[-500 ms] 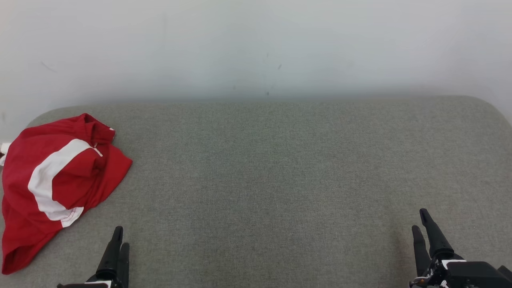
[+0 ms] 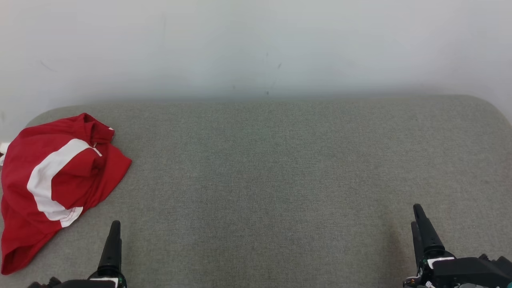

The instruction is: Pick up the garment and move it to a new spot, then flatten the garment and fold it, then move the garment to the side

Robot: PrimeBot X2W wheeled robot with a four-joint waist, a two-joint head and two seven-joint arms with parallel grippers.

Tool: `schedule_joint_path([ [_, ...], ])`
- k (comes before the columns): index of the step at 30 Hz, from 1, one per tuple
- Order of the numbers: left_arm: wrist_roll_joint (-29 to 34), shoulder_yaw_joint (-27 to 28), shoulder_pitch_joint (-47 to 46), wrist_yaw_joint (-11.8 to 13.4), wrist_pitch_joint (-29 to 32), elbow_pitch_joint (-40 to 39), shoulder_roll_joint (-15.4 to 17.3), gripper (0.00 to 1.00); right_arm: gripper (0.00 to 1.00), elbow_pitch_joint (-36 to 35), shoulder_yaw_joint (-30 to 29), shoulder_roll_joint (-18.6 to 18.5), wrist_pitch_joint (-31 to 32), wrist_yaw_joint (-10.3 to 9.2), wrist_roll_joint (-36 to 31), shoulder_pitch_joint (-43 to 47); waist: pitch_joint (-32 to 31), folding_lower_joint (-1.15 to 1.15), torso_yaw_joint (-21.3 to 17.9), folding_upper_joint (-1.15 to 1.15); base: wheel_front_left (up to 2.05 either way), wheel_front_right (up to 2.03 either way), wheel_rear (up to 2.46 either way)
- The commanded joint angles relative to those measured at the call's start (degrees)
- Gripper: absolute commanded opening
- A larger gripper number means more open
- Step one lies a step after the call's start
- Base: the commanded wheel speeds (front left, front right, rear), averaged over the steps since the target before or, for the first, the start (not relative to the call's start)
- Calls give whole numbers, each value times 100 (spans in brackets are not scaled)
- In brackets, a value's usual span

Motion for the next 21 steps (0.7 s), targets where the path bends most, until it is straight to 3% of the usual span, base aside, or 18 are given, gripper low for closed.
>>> schedule_joint_path([
  [1,415,1,-66,-10,-85,-164,30,100,100,-155,42,-23,-86,-2,-372,-63,3,0,-2,0,0,0,0],
  [21,2888,-75,56,74,-528,-507,113,100,100,-406,359,-21,-526,-3,-2796,-2,23,0,0,0,0,0,0],
])
